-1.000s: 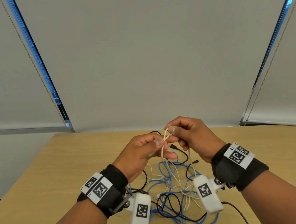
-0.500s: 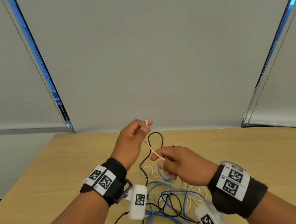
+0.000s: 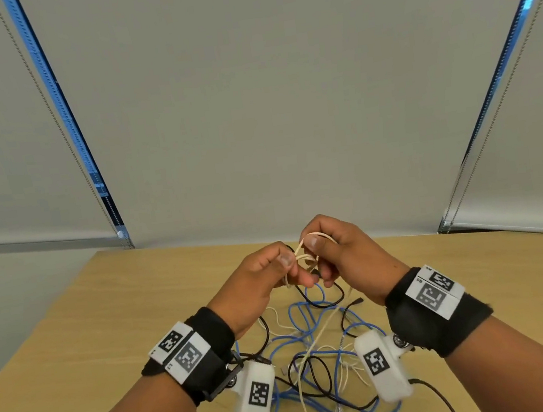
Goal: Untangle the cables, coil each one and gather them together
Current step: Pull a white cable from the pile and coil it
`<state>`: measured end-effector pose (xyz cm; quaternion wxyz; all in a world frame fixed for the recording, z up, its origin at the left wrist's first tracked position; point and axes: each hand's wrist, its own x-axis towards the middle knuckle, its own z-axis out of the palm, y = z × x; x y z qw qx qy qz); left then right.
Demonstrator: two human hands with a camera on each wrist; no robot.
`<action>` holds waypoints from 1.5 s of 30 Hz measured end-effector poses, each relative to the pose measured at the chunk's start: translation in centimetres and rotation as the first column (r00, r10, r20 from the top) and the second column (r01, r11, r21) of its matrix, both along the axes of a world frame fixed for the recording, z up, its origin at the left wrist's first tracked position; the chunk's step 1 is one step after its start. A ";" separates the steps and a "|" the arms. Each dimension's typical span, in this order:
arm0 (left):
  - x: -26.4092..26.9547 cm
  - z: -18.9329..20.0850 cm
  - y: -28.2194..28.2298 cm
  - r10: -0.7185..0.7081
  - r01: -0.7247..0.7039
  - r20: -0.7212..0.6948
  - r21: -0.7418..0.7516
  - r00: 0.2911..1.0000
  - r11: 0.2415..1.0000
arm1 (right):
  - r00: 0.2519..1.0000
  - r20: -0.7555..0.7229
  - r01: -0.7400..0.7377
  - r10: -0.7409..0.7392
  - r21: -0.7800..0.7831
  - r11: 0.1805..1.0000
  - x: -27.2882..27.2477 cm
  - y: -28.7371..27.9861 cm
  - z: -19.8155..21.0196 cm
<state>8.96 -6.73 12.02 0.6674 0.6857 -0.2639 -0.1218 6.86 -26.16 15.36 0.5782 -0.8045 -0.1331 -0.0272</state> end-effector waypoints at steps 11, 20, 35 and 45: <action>-0.6 0.9 -0.7 0.053 -0.089 -0.167 -0.216 0.984 0.972 | 0.984 -0.119 -0.105 0.134 0.222 0.969 -0.2 0.6 1.1; -0.7 0.7 -0.6 0.032 -0.108 -0.281 -0.261 0.959 0.959 | 0.981 -0.124 -0.139 0.152 0.108 0.984 0.8 -0.4 0.9; 0.4 1.9 0.5 -0.099 -0.108 -0.325 -0.562 0.940 0.820 | 0.922 -0.368 -0.143 0.123 -0.027 0.989 -0.8 -0.9 -4.4; -0.3 1.0 -1.1 0.147 -0.165 0.114 0.169 0.983 0.972 | 0.985 0.147 0.133 -0.086 -0.350 0.927 -1.2 -0.6 1.7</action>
